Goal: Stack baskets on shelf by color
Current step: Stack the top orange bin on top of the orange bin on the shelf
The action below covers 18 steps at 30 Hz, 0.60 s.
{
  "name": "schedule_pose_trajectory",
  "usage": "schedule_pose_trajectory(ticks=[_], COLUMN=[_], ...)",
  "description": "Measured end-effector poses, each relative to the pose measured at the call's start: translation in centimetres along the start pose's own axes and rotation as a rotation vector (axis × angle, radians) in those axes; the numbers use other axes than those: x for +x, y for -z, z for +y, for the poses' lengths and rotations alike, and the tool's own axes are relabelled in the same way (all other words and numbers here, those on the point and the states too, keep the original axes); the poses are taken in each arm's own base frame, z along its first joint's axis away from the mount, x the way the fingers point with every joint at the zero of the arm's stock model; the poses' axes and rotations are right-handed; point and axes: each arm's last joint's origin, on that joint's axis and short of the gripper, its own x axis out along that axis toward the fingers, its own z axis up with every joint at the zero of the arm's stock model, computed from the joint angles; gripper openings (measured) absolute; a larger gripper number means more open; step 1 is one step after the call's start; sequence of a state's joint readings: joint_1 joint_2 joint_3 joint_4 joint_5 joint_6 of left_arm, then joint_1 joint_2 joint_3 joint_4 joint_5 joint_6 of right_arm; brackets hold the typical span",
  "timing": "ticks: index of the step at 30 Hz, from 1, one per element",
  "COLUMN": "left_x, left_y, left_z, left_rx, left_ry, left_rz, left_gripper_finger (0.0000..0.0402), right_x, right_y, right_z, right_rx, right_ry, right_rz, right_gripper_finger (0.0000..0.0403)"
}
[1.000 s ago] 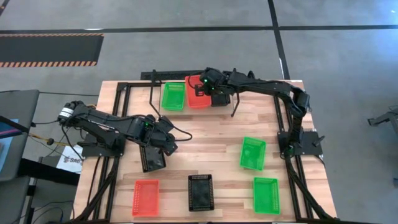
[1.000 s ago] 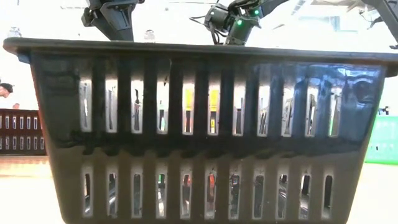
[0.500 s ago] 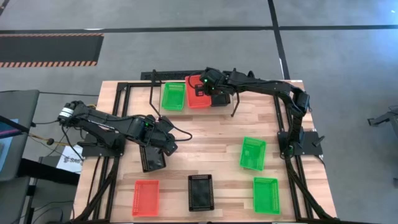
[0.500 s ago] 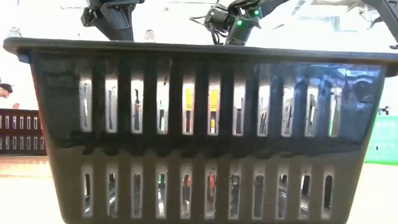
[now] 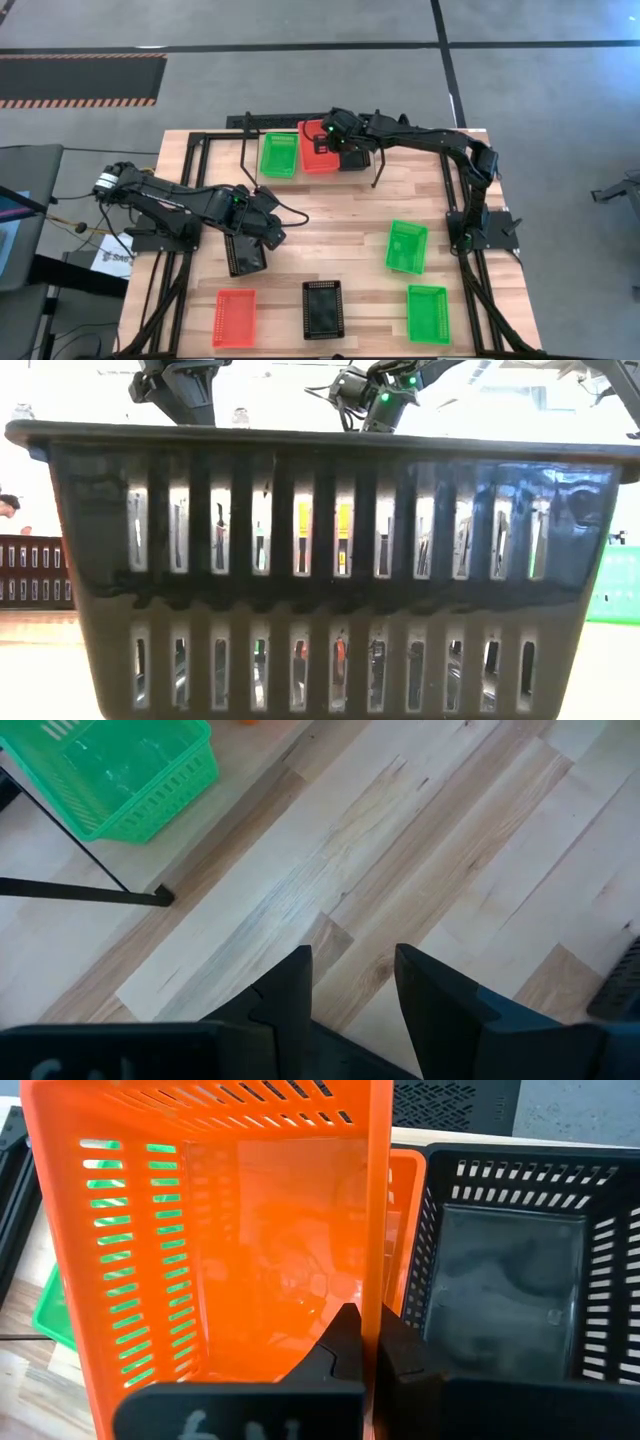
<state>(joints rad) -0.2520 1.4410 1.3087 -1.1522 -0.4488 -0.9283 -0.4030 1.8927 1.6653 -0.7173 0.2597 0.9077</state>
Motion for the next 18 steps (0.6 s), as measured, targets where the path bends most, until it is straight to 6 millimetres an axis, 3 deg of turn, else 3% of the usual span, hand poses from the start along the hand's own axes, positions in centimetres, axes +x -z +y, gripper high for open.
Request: schedule_pose_trajectory(ticks=[18], left_x=[0.01], left_y=[0.0], left_z=[0.0], left_rx=[0.0], left_ry=[-0.001], left_rz=[0.0], left_gripper_finger=[0.0132], right_x=[0.18], right_y=[-0.66], right_z=[-0.36], right_rx=[0.034], right_ry=[-0.001], right_rz=[-0.016], right_gripper_finger=[0.0004])
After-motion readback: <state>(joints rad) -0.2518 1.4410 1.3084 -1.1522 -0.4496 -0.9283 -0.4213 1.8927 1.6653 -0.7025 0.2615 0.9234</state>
